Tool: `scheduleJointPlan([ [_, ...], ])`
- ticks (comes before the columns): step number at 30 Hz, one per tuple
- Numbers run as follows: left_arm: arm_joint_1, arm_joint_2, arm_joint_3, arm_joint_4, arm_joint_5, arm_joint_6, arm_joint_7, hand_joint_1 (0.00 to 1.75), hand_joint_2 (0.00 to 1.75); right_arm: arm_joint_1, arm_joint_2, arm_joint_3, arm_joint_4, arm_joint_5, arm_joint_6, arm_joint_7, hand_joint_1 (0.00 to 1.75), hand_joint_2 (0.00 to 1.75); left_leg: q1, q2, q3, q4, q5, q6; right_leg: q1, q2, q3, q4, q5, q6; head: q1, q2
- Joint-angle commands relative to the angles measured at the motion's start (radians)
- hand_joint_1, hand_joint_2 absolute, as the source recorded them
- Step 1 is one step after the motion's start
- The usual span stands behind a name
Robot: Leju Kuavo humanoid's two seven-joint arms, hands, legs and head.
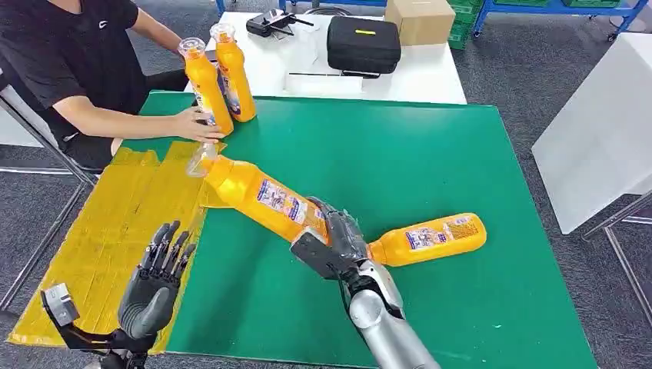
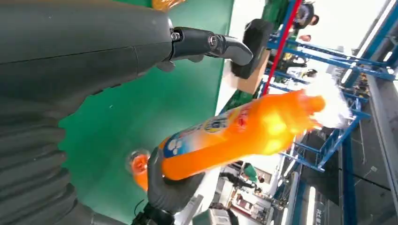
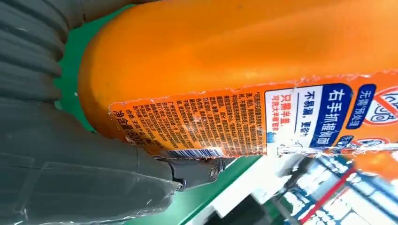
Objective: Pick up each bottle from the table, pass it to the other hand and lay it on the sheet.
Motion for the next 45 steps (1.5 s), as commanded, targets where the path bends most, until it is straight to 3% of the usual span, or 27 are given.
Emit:
scheduleJointPlan([
  [1,0.001,-0.014,0.014,0.049,0.009,-0.006,0.008,0.00,1.75,-0.002,-0.015,0.043,-0.045,-0.009,0.006,-0.003,1.75,1.75,0.000,0.000,0.000,0.000,0.000,0.000,0.000,-0.001,0.001,-0.001,0.000,-0.001,0.000,0.000],
  [11,0.017,-0.002,-0.056,0.063,0.038,-0.019,-0.004,0.00,1.75,0.027,0.003,0.213,-0.022,0.017,0.027,-0.005,1.75,1.75,0.001,0.000,0.001,-0.001,0.000,0.000,0.001,0.000,0.001,-0.002,0.000,-0.001,0.000,0.000],
  [26,0.067,-0.020,-0.011,0.030,0.074,-0.047,-0.031,0.00,1.75,0.117,0.036,0.525,0.093,0.086,0.047,-0.030,1.75,1.75,0.001,0.002,0.003,-0.003,-0.001,-0.001,0.001,0.001,-0.006,-0.003,0.000,-0.001,0.001,0.000],
  [27,0.061,-0.020,-0.012,0.033,0.073,-0.049,-0.031,0.00,1.75,0.085,0.013,0.552,0.118,0.087,0.065,-0.036,1.75,1.75,0.002,0.002,0.004,-0.003,-0.002,-0.001,0.002,0.002,-0.005,-0.005,0.000,-0.002,0.000,0.000],
  [30,0.049,-0.012,-0.023,0.039,0.082,-0.037,-0.033,0.00,1.75,0.039,-0.009,0.540,0.185,0.038,0.061,-0.101,1.75,1.75,0.001,0.000,0.002,-0.003,-0.001,-0.001,0.001,-0.001,-0.006,-0.003,0.000,-0.001,0.001,0.000],
  [44,0.035,0.010,-0.027,0.053,0.089,-0.049,-0.059,0.00,1.75,0.051,-0.019,0.552,0.171,0.029,0.085,-0.105,1.75,1.75,0.001,-0.002,0.001,-0.003,0.000,-0.001,0.001,-0.002,-0.007,-0.004,0.000,-0.001,0.000,0.000],
  [45,0.034,0.010,-0.027,0.053,0.089,-0.049,-0.059,1.48,1.75,0.051,-0.019,0.552,0.171,0.029,0.085,-0.105,1.75,1.75,0.001,-0.002,0.001,-0.002,0.000,0.000,0.001,-0.002,-0.008,-0.003,-0.001,-0.001,0.000,0.000],
])
